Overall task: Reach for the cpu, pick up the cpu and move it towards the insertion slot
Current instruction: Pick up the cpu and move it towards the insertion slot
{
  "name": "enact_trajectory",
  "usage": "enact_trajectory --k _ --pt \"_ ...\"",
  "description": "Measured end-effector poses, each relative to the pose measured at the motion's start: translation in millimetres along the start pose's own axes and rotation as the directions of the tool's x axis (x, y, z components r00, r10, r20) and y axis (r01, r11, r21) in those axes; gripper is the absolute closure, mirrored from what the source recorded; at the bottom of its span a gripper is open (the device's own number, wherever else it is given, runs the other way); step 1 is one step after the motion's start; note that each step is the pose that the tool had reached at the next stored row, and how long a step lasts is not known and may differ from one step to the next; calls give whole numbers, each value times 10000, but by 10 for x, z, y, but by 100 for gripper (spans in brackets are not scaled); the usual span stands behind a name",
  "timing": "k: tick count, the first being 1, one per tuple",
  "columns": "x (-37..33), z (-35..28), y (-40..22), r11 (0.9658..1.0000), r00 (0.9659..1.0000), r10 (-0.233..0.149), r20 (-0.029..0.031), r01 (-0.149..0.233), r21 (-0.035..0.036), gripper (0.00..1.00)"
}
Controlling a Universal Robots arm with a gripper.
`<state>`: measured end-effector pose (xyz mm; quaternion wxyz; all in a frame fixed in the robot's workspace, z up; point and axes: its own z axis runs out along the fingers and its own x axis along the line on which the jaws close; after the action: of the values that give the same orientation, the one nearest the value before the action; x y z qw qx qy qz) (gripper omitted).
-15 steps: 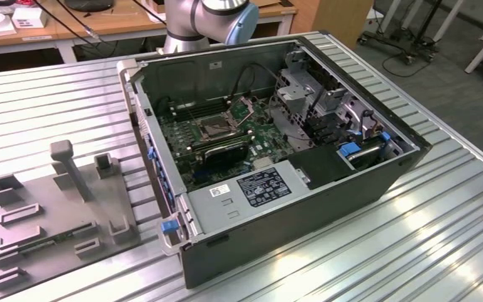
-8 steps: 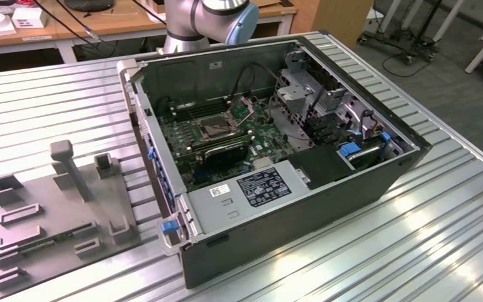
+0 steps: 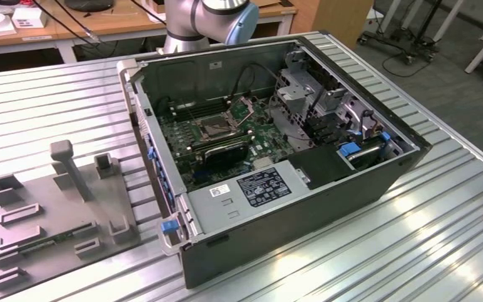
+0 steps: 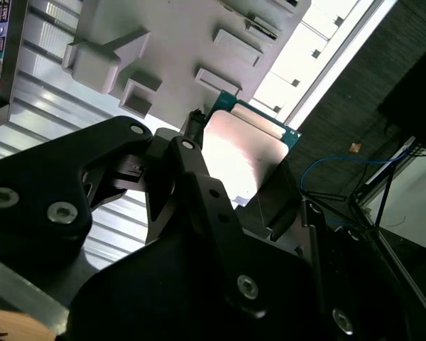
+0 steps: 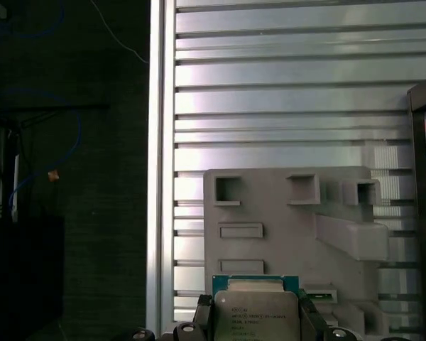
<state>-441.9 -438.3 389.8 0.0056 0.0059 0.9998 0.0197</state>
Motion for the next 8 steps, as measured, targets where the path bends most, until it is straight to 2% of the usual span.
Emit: enact_trajectory --k 8 --pt "-2 -27 1 10000 10000 0 0 0 0 45"
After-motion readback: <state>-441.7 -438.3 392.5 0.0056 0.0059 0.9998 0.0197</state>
